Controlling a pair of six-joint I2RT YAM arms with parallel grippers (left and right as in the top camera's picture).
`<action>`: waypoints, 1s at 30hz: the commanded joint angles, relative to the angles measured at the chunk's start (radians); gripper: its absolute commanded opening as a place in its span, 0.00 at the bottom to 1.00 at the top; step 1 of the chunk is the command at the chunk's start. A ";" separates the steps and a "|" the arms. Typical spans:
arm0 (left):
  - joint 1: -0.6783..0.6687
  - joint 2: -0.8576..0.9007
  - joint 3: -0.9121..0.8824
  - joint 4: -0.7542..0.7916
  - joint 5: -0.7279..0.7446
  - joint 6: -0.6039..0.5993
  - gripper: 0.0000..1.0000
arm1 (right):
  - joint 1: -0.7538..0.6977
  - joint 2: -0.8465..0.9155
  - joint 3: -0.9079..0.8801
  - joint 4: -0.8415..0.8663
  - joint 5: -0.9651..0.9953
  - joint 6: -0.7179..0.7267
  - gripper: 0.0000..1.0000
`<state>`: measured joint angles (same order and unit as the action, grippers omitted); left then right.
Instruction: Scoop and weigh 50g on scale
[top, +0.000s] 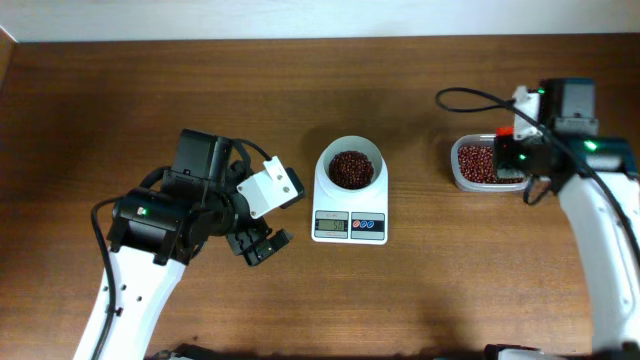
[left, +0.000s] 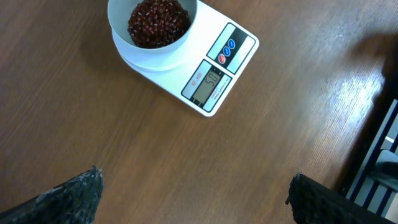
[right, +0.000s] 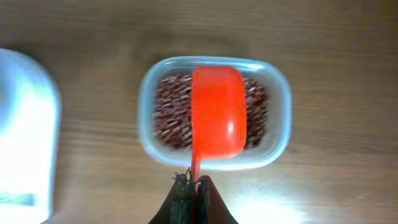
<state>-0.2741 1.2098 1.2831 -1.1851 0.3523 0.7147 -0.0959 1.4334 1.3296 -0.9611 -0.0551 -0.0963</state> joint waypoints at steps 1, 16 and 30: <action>0.005 -0.009 0.014 0.001 0.015 0.013 0.99 | -0.080 -0.066 0.024 -0.092 -0.254 0.034 0.04; 0.005 -0.009 0.014 0.001 0.014 0.013 0.99 | -0.166 -0.053 -0.245 -0.236 -0.510 0.135 0.04; 0.005 -0.009 0.014 0.001 0.014 0.013 0.99 | -0.166 -0.053 -0.634 0.187 -0.522 0.478 0.04</action>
<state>-0.2741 1.2098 1.2831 -1.1854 0.3523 0.7147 -0.2588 1.3769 0.7528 -0.8139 -0.5915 0.3054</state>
